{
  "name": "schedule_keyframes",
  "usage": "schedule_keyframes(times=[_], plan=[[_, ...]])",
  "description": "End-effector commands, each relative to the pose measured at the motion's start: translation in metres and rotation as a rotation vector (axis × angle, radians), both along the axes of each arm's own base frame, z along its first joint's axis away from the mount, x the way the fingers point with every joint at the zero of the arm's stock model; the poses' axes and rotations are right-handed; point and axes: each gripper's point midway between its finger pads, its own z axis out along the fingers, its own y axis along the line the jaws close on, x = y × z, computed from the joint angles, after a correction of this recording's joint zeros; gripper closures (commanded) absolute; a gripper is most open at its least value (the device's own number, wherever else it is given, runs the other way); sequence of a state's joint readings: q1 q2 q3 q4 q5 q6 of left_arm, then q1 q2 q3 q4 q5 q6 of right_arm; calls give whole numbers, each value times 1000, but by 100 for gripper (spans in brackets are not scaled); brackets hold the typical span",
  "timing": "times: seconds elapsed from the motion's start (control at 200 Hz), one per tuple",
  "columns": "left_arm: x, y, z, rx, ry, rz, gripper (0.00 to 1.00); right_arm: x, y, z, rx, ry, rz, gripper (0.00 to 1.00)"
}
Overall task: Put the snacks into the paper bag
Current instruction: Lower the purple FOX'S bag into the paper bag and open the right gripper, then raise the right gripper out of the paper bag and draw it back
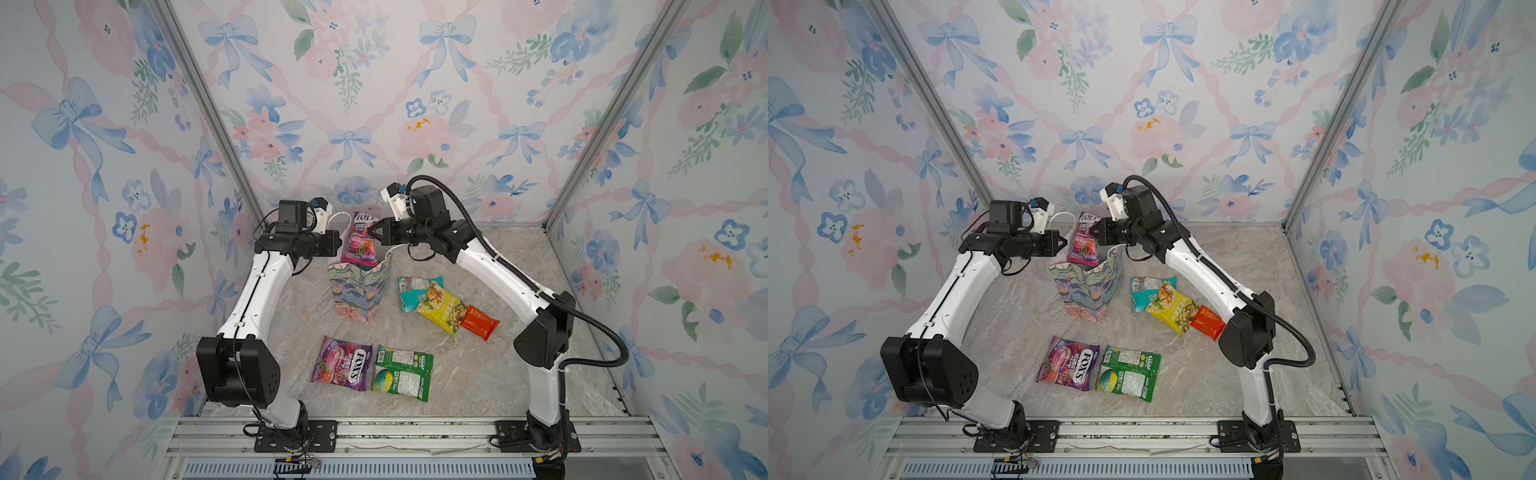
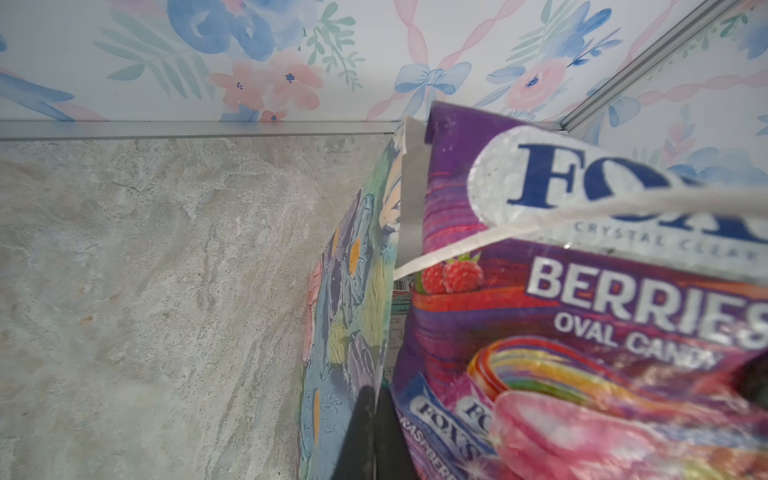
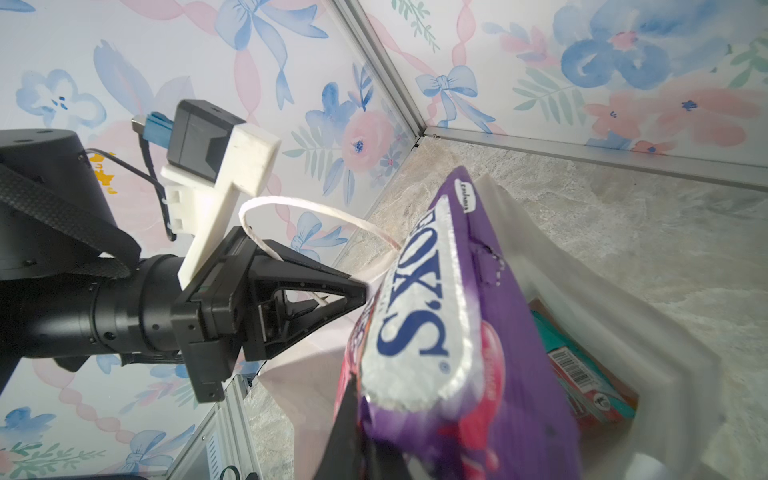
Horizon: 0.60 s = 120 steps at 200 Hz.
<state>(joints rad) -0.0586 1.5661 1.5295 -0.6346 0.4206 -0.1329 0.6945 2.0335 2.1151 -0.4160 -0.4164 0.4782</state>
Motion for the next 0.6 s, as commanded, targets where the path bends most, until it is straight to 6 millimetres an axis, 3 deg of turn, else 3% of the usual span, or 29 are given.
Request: schedule_keyframes(times=[0.0, 0.085, 0.215, 0.375, 0.595], plan=[[-6, -3, 0, -1, 4, -15, 100, -4, -8, 22, 37, -30, 2, 69], [-7, -3, 1, 1, 2, -14, 100, -4, -16, 24, 27, -41, -15, 38], [-7, -3, 1, 0, 2, -16, 100, 1, -36, 36, 14, -81, -68, 17], [-7, -3, 1, 1, 2, -15, 100, 9, -60, 51, 9, -128, -128, 6], [-6, -2, 0, 4, 2, -12, 100, 13, -87, 62, -6, -149, -177, 4]])
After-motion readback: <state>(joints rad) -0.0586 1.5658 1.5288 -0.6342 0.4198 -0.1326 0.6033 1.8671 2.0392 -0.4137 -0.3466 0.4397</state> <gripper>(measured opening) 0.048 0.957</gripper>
